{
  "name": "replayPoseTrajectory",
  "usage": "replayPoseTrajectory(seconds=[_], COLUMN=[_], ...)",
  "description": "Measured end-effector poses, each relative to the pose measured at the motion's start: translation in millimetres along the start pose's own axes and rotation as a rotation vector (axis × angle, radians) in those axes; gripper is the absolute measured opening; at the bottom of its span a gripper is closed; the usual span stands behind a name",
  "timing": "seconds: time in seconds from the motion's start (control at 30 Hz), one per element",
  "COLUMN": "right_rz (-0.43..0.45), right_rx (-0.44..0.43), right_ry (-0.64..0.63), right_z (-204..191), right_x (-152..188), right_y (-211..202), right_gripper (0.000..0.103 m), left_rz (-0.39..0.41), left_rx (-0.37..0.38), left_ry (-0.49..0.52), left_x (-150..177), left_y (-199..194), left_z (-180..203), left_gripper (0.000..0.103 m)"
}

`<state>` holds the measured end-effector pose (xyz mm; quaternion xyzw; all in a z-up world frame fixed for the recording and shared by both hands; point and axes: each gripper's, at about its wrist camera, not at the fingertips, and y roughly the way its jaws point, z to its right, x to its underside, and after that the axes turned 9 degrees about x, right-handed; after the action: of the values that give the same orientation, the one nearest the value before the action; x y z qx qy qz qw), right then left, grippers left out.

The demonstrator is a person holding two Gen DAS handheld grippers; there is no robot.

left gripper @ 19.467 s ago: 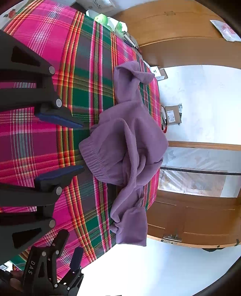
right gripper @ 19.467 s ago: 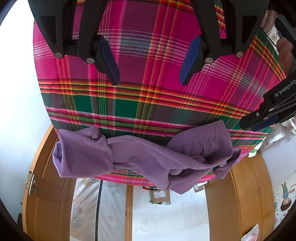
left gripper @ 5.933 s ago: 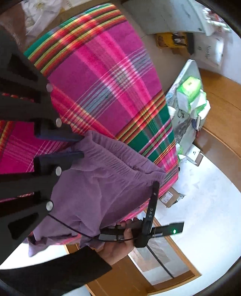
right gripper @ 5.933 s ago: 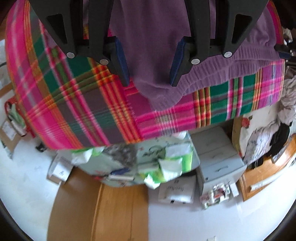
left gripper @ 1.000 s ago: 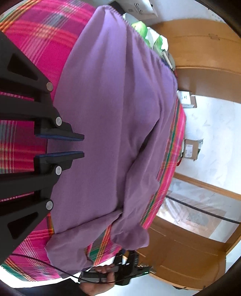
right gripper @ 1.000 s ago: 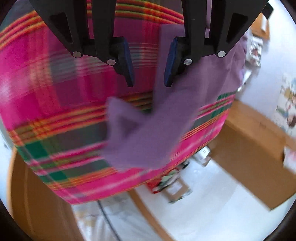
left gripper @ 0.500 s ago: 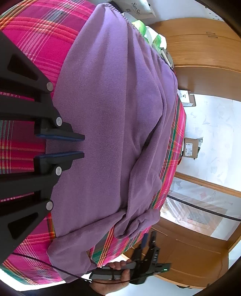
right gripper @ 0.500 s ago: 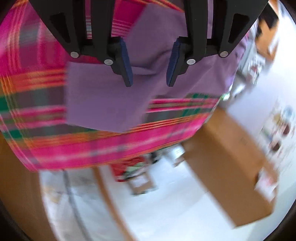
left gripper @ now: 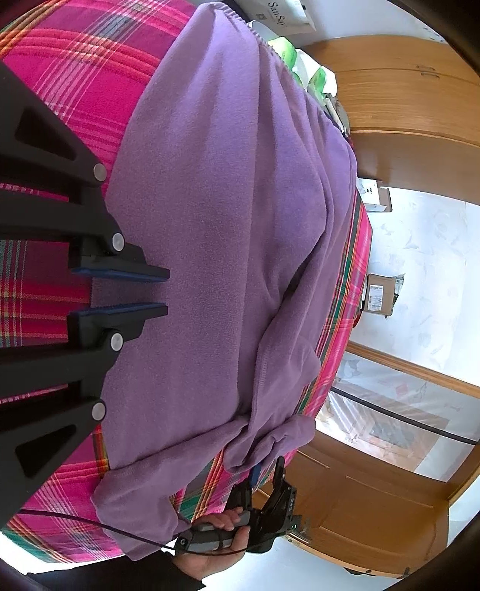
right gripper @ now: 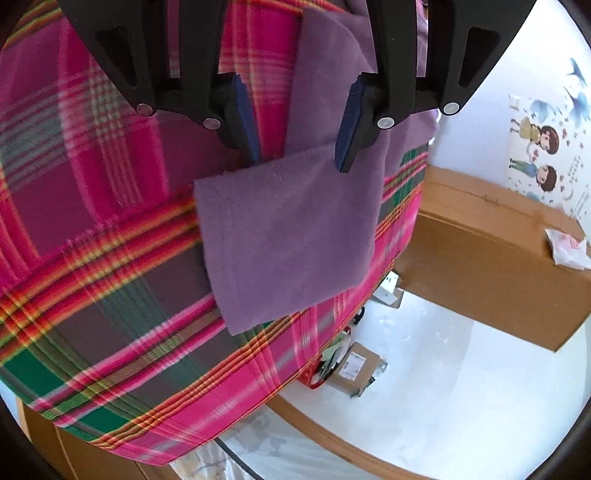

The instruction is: Fold clothes

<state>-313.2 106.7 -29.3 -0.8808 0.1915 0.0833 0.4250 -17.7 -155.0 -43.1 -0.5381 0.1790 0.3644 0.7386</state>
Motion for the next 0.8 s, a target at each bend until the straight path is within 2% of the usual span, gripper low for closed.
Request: replayPoseTrajectory(seconds=[0.07, 0.13, 0.17, 0.2, 0.4, 0.67, 0.8], right_rz=[0.016, 0.032, 0.04, 0.055, 0.192, 0.378, 0.393], right_rx=[0.005, 0.039, 0.059, 0.066, 0.087, 0.209, 0.264], right_ry=[0.014, 0.015, 0.007, -0.003, -0.067, 0.023, 0.055], right_z=[-2.0, -3.1, -3.6, -3.9, 4.5, 85.6, 120.9], right_x=[-4.7, -9.8, -11.9, -12.7, -22.0, -37.6, -34.4], right_y=[3.4, 6.0, 7.2, 5.1, -44.3, -161.5, -185.9], right_gripper=[0.042, 0.028, 0.009, 0.007, 0.005, 0.005, 0.005], left_rz=[0.0, 0.0, 0.0, 0.0, 0.001, 0.002, 0.0], left_rx=[0.002, 0.002, 0.002, 0.003, 0.006, 0.01, 0.001], left_ry=[-0.001, -0.002, -0.002, -0.002, -0.005, -0.008, -0.001], left_x=[-0.2, -0.1, -0.1, -0.1, 0.0, 0.0, -0.2], left_y=[0.4, 0.4, 0.4, 0.3, 0.4, -0.3, 0.4], left_z=[0.0, -0.2, -0.3, -0.6, -1.4, -3.2, -1.7], left_gripper=[0.012, 0.012, 0.012, 0.012, 0.012, 0.012, 0.012])
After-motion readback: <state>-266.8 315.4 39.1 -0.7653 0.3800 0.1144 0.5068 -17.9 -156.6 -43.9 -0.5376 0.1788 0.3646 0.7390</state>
